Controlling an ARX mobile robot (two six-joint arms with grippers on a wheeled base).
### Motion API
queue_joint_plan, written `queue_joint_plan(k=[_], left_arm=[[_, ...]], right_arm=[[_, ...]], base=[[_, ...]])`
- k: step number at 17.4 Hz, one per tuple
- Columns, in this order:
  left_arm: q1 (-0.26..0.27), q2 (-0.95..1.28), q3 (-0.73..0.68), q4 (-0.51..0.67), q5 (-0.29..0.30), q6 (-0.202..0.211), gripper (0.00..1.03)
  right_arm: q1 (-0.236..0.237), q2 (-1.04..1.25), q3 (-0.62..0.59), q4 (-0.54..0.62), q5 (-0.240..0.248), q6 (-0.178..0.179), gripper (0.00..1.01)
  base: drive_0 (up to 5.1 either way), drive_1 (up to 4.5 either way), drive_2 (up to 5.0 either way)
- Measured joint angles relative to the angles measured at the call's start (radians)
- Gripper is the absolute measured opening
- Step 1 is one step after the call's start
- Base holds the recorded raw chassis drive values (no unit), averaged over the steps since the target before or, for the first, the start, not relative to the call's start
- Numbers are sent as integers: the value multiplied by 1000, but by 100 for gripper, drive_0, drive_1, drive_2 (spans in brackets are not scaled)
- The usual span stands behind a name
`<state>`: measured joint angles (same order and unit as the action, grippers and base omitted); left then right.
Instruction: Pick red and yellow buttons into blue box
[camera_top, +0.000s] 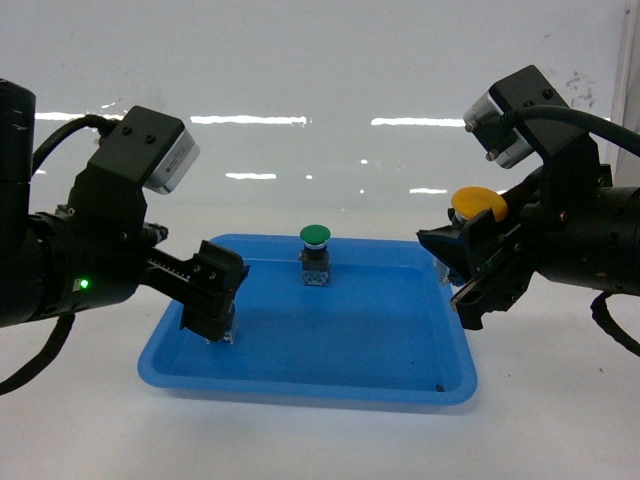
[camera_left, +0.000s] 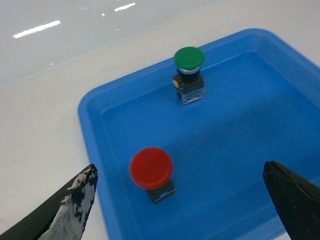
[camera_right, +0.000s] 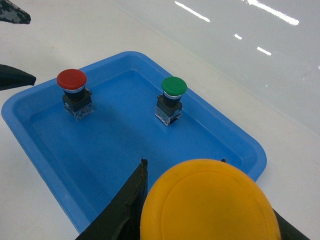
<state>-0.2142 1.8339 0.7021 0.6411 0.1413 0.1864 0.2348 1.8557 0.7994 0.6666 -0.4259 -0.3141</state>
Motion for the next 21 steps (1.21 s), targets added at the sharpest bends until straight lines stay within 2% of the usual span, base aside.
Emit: queue_joint_plan(k=[3, 5, 6, 11, 12, 13, 17, 21], left_arm=[[-4, 3, 11, -3, 4, -19, 98], [-5, 5, 15, -1, -47, -22, 98], [-4, 5, 15, -1, -53, -22, 98], [-1, 5, 15, -1, -53, -22, 98], [0, 7, 21, -21, -40, -32, 98], [12, 102, 108, -40, -26, -51, 98], [35, 186, 153, -61, -18, -45, 98], [35, 252, 184, -65, -9, -12, 98]], right_arm=[[0, 0, 0, 0, 0, 0, 36], [0, 0, 0, 0, 0, 0, 36], [0, 0, 0, 0, 1, 0, 36], [0, 0, 0, 0, 1, 0, 36], [0, 0, 0, 0, 1, 0, 36], [0, 0, 0, 0, 1, 0, 36], [0, 0, -1, 0, 1, 0, 36], [0, 0, -1, 0, 1, 0, 36]], base=[[0, 0, 0], [0, 0, 0], [0, 0, 0], [0, 0, 0], [0, 0, 0], [0, 0, 0], [0, 0, 0], [0, 0, 0]])
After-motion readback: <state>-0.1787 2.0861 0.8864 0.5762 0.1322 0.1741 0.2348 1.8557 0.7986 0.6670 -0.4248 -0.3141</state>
